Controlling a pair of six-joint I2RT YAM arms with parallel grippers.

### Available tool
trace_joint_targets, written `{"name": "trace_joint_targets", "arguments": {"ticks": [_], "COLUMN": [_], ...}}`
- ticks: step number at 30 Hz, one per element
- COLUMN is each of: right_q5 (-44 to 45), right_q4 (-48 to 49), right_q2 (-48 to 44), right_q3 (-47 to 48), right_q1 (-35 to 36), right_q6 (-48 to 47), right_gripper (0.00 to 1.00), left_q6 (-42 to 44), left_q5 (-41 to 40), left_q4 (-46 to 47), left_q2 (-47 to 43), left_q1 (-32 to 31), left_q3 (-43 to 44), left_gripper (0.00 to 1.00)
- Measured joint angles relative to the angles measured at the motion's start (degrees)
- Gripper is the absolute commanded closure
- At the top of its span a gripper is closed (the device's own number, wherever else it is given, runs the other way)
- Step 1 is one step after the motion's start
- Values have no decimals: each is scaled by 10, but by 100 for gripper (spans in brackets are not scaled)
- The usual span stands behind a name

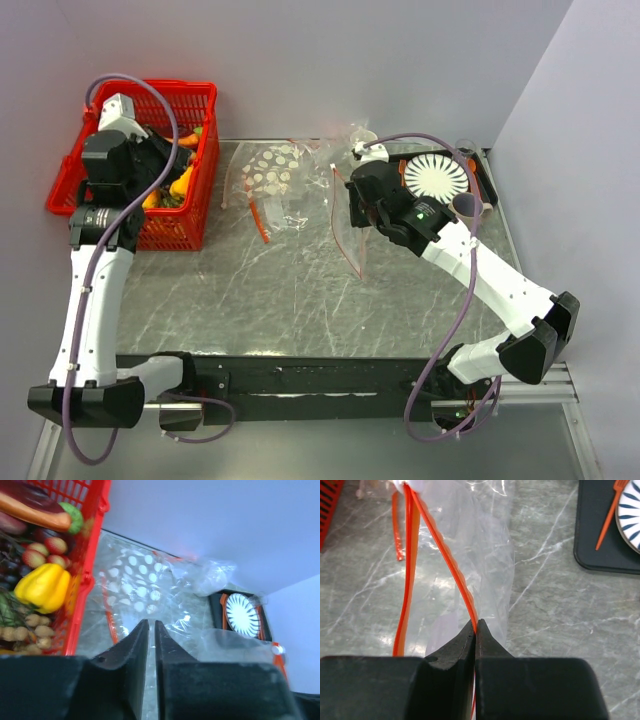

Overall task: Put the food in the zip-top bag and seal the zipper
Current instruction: Pick up the fake fruit from the bin.

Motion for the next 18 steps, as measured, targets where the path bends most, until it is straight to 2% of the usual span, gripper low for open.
{"name": "trace_joint_targets", "arguments": {"ticks": [1,3,4,5,10,18], "right_q5": [-4,-13,-16,-20,-29,-31], "right_q4": [0,2,3,4,4,4], "right_q2": [1,2,3,3,3,3], "right_q3": [2,5,6,6,6,6], "right_q1": [0,0,0,0,0,0], "right_q6": [1,4,6,8,10,8], "right_gripper": [95,95,95,95,95,95], "left_q6": [7,19,29,35,57,51], "left_q5": [-8,-44,-62,-87,-165,-179], "left_q4": [-1,-4,-6,-10,-19,-33], "left_q2": [0,9,16,28,101,235], "left_q1": [-1,-2,-2,-2,23,128], "left_q3": [0,1,2,6,24,31], "left_gripper": [43,22,4,1,1,1]}}
